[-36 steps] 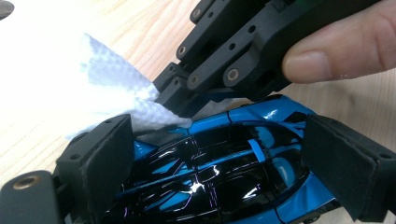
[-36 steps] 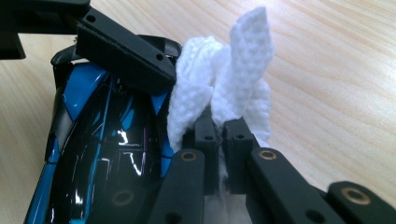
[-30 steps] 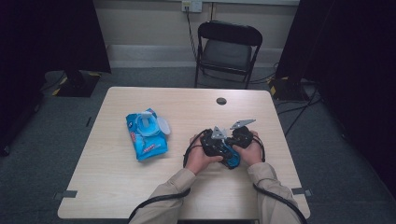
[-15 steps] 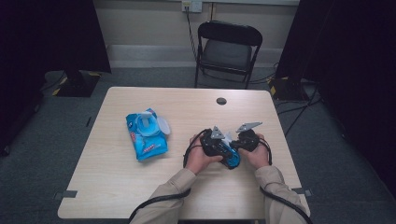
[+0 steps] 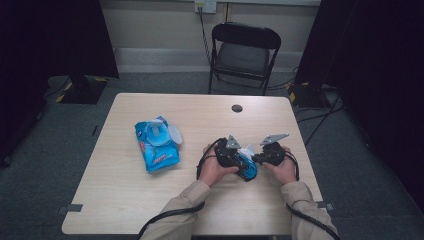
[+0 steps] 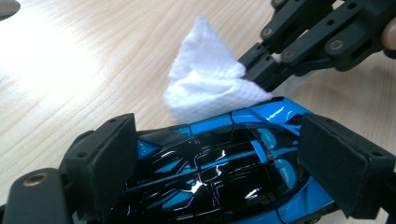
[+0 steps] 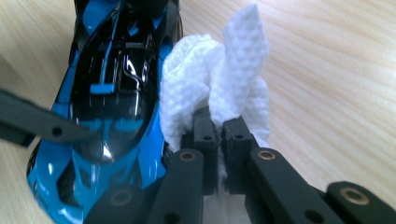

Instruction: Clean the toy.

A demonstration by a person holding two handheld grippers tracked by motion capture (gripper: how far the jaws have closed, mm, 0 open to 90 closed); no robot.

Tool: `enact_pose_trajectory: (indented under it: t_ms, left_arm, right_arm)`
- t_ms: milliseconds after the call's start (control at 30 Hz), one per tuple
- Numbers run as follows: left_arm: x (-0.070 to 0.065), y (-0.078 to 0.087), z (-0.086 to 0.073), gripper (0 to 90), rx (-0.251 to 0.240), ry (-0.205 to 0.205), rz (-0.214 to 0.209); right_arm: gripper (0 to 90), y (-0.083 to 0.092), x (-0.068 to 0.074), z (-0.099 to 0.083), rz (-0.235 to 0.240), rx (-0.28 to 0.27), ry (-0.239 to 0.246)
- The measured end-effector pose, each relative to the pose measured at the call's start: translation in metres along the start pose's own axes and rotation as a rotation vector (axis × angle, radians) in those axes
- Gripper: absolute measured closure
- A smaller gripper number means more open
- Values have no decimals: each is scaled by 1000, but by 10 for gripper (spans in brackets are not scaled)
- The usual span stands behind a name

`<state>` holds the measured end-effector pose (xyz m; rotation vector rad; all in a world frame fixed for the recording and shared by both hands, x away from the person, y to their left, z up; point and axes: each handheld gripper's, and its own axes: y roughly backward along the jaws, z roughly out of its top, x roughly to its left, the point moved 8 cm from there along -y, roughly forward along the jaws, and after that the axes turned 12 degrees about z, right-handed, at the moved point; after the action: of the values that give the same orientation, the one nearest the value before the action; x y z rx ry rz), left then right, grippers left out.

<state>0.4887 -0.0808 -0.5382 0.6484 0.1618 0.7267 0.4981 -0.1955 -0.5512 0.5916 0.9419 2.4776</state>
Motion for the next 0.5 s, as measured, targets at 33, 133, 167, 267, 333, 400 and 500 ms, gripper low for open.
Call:
enact_pose_trajectory:
  t_ms: [33,133,167,267,333,400,500]
  left_arm:
    - [0,0,0,122,1,-1,0]
    - [0,0,0,122,7,-3,0]
    - [0,0,0,122,7,-3,0]
    - [0,0,0,121,5,0,1]
    - [0,0,0,122,7,-2,1]
    - [0,0,0,122,8,-3,2]
    - [0,0,0,122,5,0,2]
  right_arm:
    - [868,1,0,-1,2,-1,-1]
    - [869,5,0,-5,1,-2,-3]
    - [868,6,0,-6,2,-6,-5]
    - [868,8,1,-9,3,-9,-5]
    - [868,10,2,-11,5,-11,-2]
    - [868,11,3,-13,4,-13,-4]
    - [868,14,5,-16,10,-26,-7]
